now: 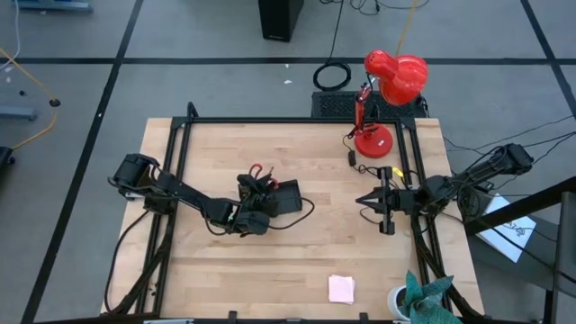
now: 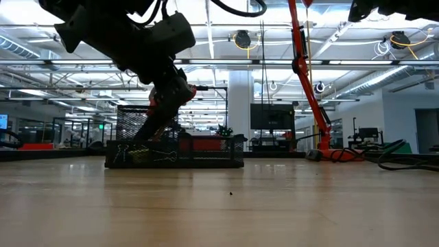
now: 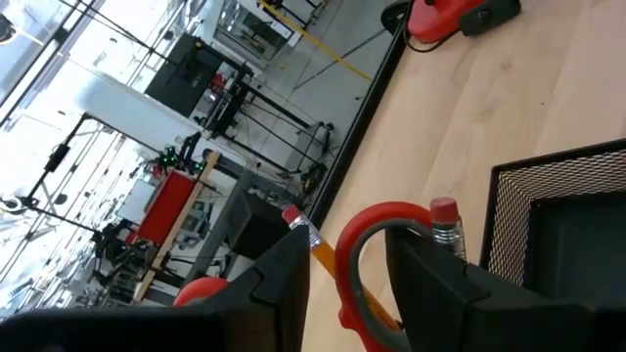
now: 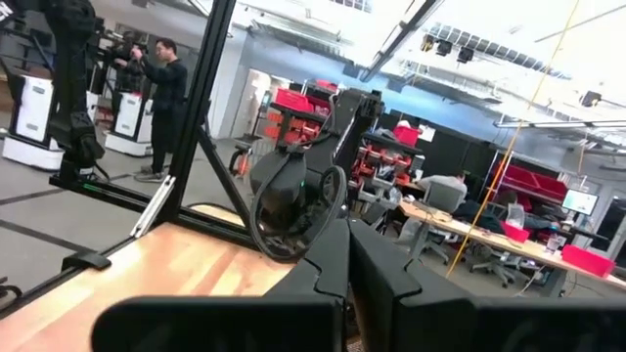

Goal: Pick and place office supplies into organizer
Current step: Put the red scissor into the mesh desk organizer

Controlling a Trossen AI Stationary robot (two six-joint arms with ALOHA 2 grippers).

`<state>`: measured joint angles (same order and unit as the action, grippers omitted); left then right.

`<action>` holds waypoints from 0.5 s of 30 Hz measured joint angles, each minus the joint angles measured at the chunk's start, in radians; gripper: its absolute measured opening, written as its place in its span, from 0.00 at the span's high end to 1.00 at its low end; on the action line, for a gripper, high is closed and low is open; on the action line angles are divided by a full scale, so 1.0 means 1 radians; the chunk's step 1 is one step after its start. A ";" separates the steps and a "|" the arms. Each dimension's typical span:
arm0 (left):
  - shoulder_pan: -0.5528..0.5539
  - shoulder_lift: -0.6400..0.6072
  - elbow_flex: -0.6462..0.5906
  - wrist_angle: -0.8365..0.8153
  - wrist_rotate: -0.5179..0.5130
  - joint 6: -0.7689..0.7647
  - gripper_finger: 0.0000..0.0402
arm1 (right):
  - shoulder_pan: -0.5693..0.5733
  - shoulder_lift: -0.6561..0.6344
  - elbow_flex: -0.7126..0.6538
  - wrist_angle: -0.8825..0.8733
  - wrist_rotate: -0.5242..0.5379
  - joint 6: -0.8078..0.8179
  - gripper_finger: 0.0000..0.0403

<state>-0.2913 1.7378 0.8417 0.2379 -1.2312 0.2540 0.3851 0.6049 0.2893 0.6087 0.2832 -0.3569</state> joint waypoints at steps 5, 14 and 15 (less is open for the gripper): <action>0.000 0.000 0.000 0.017 -0.010 -0.004 0.65 | 0.000 0.000 0.000 0.000 0.001 0.000 1.00; 0.002 -0.002 0.000 0.028 -0.046 0.053 0.65 | 0.000 0.001 0.000 -0.053 0.002 0.015 1.00; 0.002 -0.003 0.000 0.030 -0.059 0.075 0.65 | 0.000 0.000 0.000 -0.066 0.002 0.034 1.00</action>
<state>-0.2893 1.7350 0.8417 0.2676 -1.2903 0.3293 0.3854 0.6053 0.2893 0.5430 0.2848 -0.3228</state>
